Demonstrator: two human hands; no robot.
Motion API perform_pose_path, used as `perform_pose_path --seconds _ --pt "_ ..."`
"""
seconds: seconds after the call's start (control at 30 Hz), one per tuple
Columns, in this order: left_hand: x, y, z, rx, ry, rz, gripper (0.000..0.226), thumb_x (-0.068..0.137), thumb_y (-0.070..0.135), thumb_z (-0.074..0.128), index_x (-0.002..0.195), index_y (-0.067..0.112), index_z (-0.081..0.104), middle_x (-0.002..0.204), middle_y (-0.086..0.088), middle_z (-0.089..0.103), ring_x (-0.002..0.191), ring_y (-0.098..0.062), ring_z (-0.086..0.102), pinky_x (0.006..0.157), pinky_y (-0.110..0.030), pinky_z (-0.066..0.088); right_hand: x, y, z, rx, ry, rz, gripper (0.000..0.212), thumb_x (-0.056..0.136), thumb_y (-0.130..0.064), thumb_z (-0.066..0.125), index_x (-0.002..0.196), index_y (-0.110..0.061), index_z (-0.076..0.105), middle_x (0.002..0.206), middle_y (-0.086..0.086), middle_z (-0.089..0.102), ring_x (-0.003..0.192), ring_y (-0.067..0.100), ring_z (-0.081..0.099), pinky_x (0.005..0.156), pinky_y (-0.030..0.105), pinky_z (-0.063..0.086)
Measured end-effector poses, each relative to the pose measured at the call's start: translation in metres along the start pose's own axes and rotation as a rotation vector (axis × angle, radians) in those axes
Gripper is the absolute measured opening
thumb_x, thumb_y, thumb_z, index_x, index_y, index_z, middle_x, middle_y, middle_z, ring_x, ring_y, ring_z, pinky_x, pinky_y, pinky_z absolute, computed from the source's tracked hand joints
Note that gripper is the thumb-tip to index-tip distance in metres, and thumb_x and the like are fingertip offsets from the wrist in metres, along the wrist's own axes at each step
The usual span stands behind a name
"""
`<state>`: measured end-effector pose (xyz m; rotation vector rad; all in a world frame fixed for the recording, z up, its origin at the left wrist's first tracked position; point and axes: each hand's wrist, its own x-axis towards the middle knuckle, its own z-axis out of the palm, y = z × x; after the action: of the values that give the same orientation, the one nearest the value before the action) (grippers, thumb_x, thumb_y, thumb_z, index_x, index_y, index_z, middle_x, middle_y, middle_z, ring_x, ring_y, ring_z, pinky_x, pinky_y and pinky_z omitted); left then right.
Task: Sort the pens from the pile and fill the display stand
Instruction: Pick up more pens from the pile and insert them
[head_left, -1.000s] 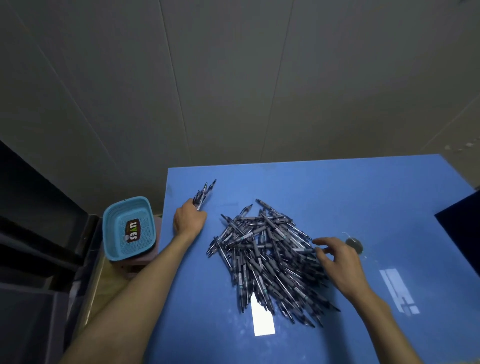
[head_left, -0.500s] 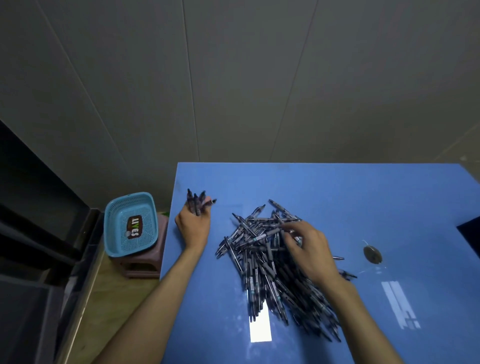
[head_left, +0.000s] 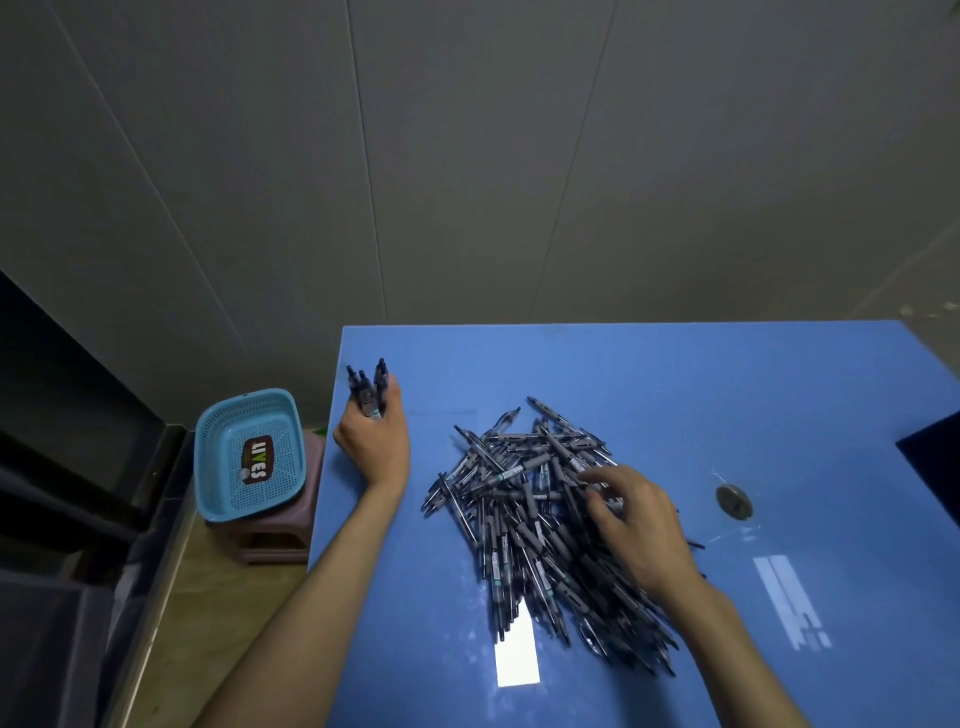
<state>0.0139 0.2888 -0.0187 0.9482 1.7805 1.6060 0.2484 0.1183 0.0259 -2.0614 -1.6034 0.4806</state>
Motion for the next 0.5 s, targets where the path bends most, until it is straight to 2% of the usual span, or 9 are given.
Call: perform_pose_path --seconds 0.1,0.2,0.27,0.37,0.43,0.5 --pt "0.002 -0.001 0.007 -0.023 -0.034 0.013 0.031 0.084 0.046 0.072 0.074 0.017 0.067 0.069 0.005 0.069 0.070 -0.018 0.066 0.075 -0.035 0.055 -0.003 0.004 -0.001 0.009 0.002 0.005 0.020 0.096 -0.017 0.061 0.113 -0.022 0.071 0.109 -0.010 0.069 0.091 0.007 0.063 0.083 0.030 0.053" --pt "0.002 -0.026 0.007 0.058 -0.085 0.017 0.048 0.080 0.059 0.063 0.080 0.012 0.073 0.074 -0.004 0.075 0.078 -0.026 0.070 0.081 -0.042 0.057 -0.006 0.007 -0.001 -0.006 -0.011 0.000 0.020 0.096 -0.018 0.060 0.111 -0.024 0.071 0.108 -0.012 0.069 0.094 0.008 0.064 0.084 0.035 0.055" --pt "0.001 -0.038 0.003 0.114 -0.113 0.022 0.052 0.079 0.060 0.060 0.082 0.009 0.072 0.076 -0.009 0.075 0.078 -0.030 0.070 0.077 -0.042 0.057 -0.008 0.009 -0.003 -0.006 -0.011 0.008 0.020 0.095 -0.019 0.061 0.111 -0.027 0.071 0.108 -0.014 0.068 0.094 0.009 0.064 0.084 0.036 0.054" --pt "0.001 -0.032 0.000 0.141 -0.135 -0.018 0.038 0.085 0.047 0.067 0.079 0.010 0.069 0.072 -0.008 0.073 0.072 -0.031 0.070 0.071 -0.043 0.058 -0.010 0.011 -0.008 0.005 -0.002 0.025 0.020 0.095 -0.019 0.061 0.110 -0.028 0.071 0.109 -0.013 0.068 0.092 0.010 0.065 0.083 0.036 0.054" --pt "0.001 -0.020 -0.002 0.133 -0.151 -0.042 0.030 0.090 0.041 0.068 0.072 0.018 0.064 0.066 -0.003 0.069 0.061 -0.025 0.071 0.062 -0.039 0.058 -0.011 0.011 -0.012 0.006 0.010 0.022 0.020 0.095 -0.019 0.061 0.109 -0.028 0.071 0.108 -0.012 0.068 0.089 0.008 0.065 0.082 0.035 0.054" --pt "0.000 -0.005 -0.005 0.159 -0.209 -0.043 0.030 0.092 0.035 0.069 0.068 0.023 0.056 0.061 -0.003 0.066 0.048 -0.020 0.068 0.052 -0.034 0.055 -0.011 0.009 -0.017 0.021 0.027 0.031 0.019 0.095 -0.019 0.061 0.110 -0.027 0.071 0.106 -0.012 0.067 0.087 0.004 0.064 0.080 0.031 0.054"
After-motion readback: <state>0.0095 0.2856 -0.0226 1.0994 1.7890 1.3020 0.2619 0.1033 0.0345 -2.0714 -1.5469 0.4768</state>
